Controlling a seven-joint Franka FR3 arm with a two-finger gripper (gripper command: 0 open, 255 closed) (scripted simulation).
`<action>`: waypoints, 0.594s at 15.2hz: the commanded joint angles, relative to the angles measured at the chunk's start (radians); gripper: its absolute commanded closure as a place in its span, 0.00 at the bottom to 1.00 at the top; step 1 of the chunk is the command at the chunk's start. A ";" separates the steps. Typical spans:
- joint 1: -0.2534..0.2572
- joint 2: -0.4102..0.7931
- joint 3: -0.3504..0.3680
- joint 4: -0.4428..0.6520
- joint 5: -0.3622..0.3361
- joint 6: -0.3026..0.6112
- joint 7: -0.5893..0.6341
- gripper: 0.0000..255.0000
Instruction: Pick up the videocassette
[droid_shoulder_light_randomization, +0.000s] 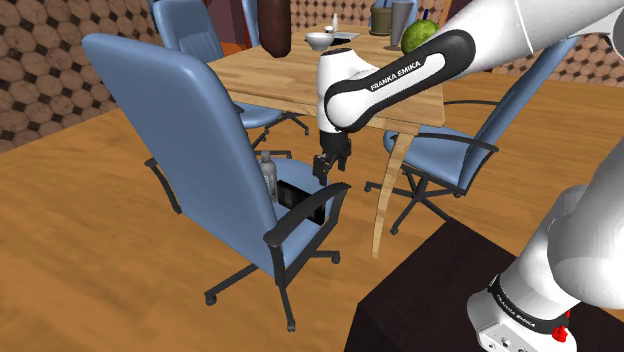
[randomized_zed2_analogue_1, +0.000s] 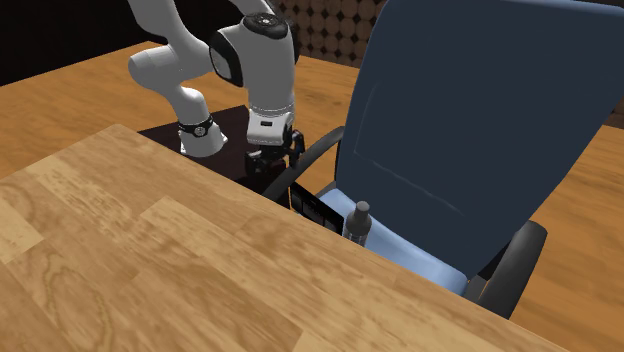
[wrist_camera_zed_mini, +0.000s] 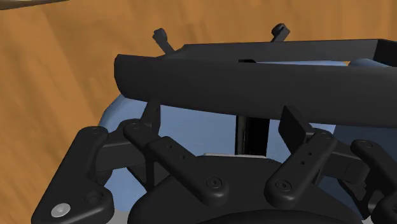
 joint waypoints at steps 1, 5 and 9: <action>0.010 0.067 0.010 0.047 -0.003 0.030 0.001 0.00; 0.033 0.203 0.026 0.154 -0.014 0.078 0.006 0.00; 0.037 0.301 0.048 0.232 -0.032 0.111 0.014 0.00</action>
